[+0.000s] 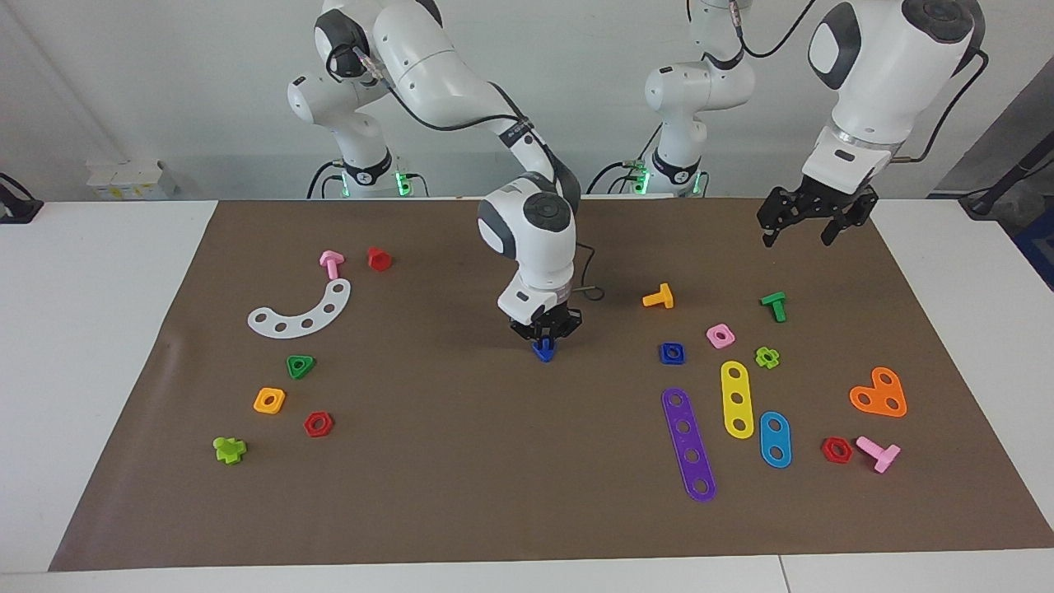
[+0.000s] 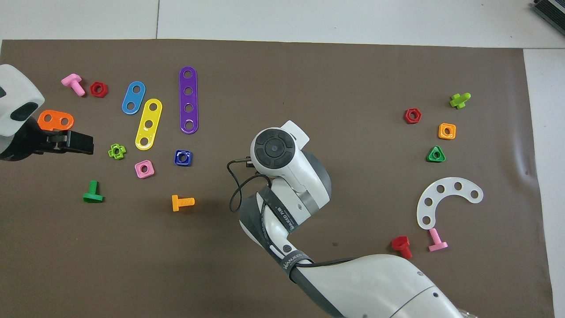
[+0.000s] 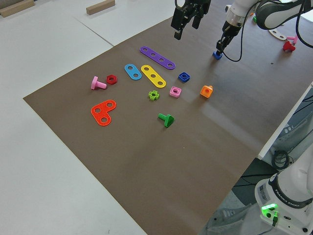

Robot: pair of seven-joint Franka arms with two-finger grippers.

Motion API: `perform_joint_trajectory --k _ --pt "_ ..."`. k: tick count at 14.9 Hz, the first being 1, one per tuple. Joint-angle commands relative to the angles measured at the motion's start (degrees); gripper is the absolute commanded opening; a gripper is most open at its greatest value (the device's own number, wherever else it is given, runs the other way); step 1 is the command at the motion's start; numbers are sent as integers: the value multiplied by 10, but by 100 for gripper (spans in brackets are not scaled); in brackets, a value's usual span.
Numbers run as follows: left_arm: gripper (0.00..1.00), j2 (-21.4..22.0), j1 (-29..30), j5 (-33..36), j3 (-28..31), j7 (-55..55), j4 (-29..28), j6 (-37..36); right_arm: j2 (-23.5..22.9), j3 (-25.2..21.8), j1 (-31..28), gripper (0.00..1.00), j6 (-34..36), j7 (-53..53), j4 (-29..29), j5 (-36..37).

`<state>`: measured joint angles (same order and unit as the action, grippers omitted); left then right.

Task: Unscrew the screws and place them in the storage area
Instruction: 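Return the left gripper to rest while the right gripper holds the triangle, then carry the blue triangle with the right gripper toward the green triangle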

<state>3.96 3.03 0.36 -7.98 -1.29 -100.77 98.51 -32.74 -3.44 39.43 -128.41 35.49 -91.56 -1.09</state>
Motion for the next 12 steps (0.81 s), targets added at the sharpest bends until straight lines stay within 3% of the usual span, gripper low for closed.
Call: perform_joint_trajectory --k 1,4,7,12 --pt "100 25 -2 -8 6 0 -31 -3 3 2 -4 0 -3 -9 0 -1" --pt "100 27 0 -8 6 0 -36 0 58 -6 -26 0 31 -6 -4 -4" --pt "100 32 -4 -8 8 -4 -38 -3 128 -5 -107 0 56 -40 -24 -3" --pt "100 32 5 -8 12 -6 -38 -5 197 -5 -227 0 41 -200 -146 -4"
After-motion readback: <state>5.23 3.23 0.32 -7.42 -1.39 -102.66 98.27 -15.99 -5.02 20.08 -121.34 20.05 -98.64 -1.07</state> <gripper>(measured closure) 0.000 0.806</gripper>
